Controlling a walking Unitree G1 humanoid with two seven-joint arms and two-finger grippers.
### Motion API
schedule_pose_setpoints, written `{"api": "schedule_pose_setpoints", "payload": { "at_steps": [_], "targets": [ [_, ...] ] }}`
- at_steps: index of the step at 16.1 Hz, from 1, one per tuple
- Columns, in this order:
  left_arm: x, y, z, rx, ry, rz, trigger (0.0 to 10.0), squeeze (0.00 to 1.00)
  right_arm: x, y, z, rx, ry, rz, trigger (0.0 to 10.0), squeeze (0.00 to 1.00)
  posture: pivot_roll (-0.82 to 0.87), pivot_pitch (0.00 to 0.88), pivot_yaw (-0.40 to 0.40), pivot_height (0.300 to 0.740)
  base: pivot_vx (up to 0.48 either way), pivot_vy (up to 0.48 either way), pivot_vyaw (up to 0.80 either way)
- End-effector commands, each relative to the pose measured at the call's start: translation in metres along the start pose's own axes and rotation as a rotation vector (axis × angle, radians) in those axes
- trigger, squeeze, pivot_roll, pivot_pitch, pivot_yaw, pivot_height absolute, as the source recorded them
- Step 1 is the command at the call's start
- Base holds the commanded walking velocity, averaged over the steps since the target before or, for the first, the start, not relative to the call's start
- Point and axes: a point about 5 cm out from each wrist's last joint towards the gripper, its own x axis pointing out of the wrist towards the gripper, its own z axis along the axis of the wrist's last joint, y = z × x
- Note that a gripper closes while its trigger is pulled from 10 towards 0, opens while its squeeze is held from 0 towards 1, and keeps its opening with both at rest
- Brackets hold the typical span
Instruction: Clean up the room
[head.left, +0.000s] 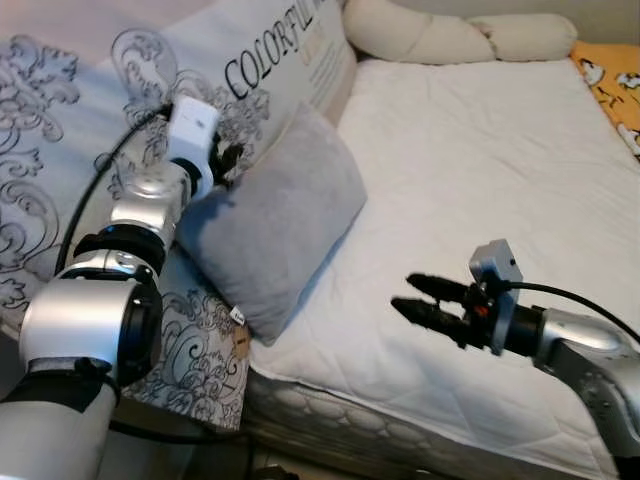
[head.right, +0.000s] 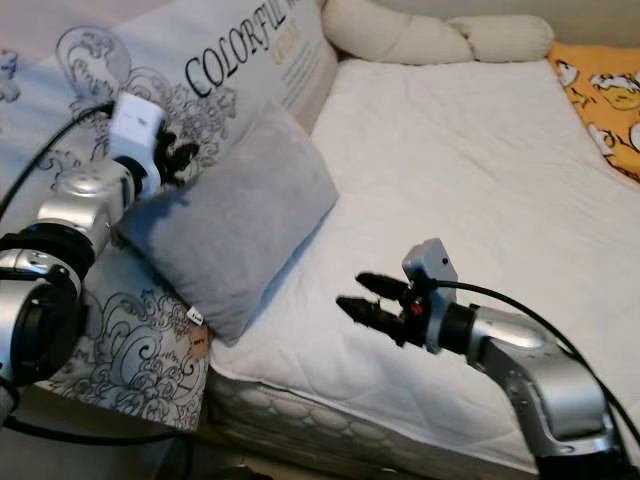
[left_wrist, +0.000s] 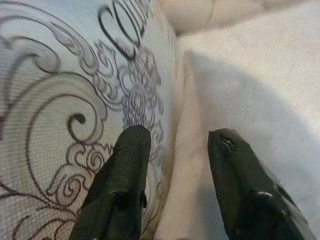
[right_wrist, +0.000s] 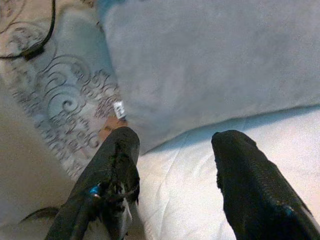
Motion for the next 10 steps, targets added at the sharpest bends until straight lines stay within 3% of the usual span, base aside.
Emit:
{"api": "schedule_pose_setpoints", "payload": {
  "at_steps": [1,3,4,6,7,10],
  "targets": [
    [0.001,-0.004,0.008,-0.064,-0.09,-0.034,10.0,1.0,0.006,-0.003,0.004,-0.034,-0.012,-0.052,10.0,0.0,-0.06,0.0,0.081,0.74,0.0,0.0,0.0],
    [-0.002,-0.026,-0.005,-0.166,-0.194,-0.108,10.0,1.0,0.015,0.002,-0.004,-0.029,0.003,-0.099,10.0,0.0,-0.03,0.0,0.052,0.74,0.0,0.0,0.0],
    [-0.011,-0.043,-0.016,-0.166,-0.226,-0.14,10.0,1.0,0.02,-0.003,-0.006,-0.017,-0.021,-0.206,10.0,0.0,-0.02,0.0,0.042,0.74,0.0,0.0,0.0],
    [-0.029,-0.061,-0.029,-0.178,-0.237,-0.132,10.0,1.0,0.026,-0.016,-0.01,0.066,-0.088,-0.396,10.0,0.0,0.0,0.0,0.031,0.74,0.0,-0.131,0.0],
    [-0.05,-0.074,-0.044,-0.175,-0.224,-0.089,10.0,1.0,0.031,-0.018,-0.013,0.173,-0.157,-0.521,10.0,0.0,0.01,0.0,0.023,0.74,0.0,-0.446,0.0],
    [-0.065,-0.077,-0.054,-0.119,-0.211,-0.064,10.0,1.0,0.031,-0.019,-0.019,0.16,-0.106,-0.623,10.0,0.0,0.06,0.0,-0.022,0.74,0.0,-0.474,0.0]
  ]
}}
